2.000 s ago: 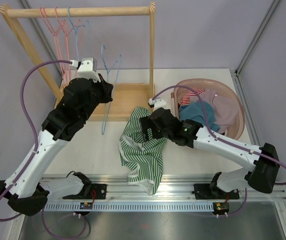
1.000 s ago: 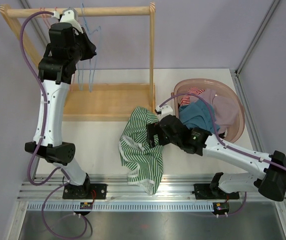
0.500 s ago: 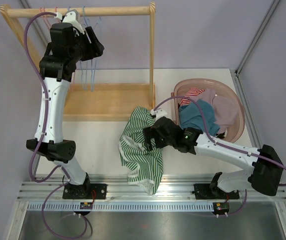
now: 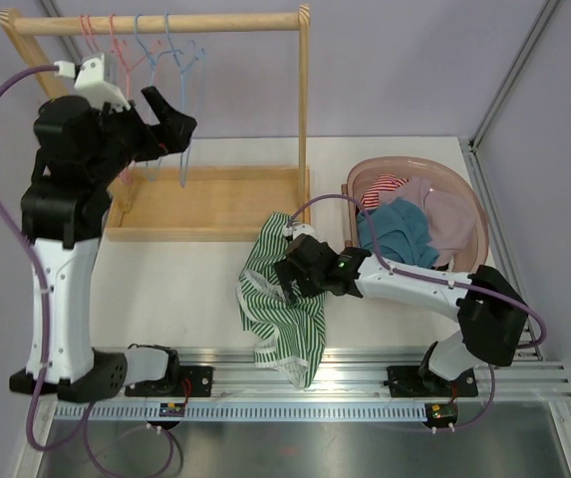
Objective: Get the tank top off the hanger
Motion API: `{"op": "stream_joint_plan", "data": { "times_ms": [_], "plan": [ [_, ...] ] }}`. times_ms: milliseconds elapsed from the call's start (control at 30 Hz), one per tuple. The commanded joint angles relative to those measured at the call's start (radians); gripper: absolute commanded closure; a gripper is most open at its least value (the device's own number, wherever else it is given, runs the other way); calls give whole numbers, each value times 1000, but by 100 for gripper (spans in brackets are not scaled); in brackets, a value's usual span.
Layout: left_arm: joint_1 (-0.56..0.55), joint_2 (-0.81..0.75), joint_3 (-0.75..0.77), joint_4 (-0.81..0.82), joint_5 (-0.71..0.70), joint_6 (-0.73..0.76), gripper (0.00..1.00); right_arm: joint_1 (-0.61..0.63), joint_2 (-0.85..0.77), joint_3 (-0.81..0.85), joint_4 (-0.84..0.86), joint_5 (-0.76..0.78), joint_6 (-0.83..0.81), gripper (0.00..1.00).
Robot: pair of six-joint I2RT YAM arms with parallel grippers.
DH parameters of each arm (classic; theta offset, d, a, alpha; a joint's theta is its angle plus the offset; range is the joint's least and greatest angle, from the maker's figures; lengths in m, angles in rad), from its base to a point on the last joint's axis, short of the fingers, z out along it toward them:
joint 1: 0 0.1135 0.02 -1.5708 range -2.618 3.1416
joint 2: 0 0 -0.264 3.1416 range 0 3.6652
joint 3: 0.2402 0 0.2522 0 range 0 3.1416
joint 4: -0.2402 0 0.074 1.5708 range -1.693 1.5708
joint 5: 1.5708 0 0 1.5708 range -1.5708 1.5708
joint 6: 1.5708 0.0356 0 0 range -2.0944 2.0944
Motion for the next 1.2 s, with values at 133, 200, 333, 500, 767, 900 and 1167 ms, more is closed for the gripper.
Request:
{"op": "stream_joint_plan", "data": {
  "times_ms": [133, 200, 333, 500, 767, 900, 1167],
  "plan": [
    [4, -307, -207, 67, -15, 17, 1, 32, 137, 71, -17, 1, -37, 1],
    [4, -388, -298, 70, -31, 26, 1, 34, 173, 79, -7, -7, -44, 1],
    [4, -505, -442, 79, -46, 51, 1, 35, 275, 92, 19, 13, -41, 0],
    [4, -614, -629, 114, -34, 83, 1, 35, 370, 112, 29, 7, -54, 17],
    [4, -804, -957, 228, -2, 57, 1, 37, 358, 126, 36, 19, -56, 100],
    [3, -851, -1073, 271, 37, 42, 1, 35, 287, 146, 4, 39, -62, 100],
    [3, -841, -1202, 246, -8, 75, 1, 35, 142, 249, -95, 139, -90, 100]
  ]
}}
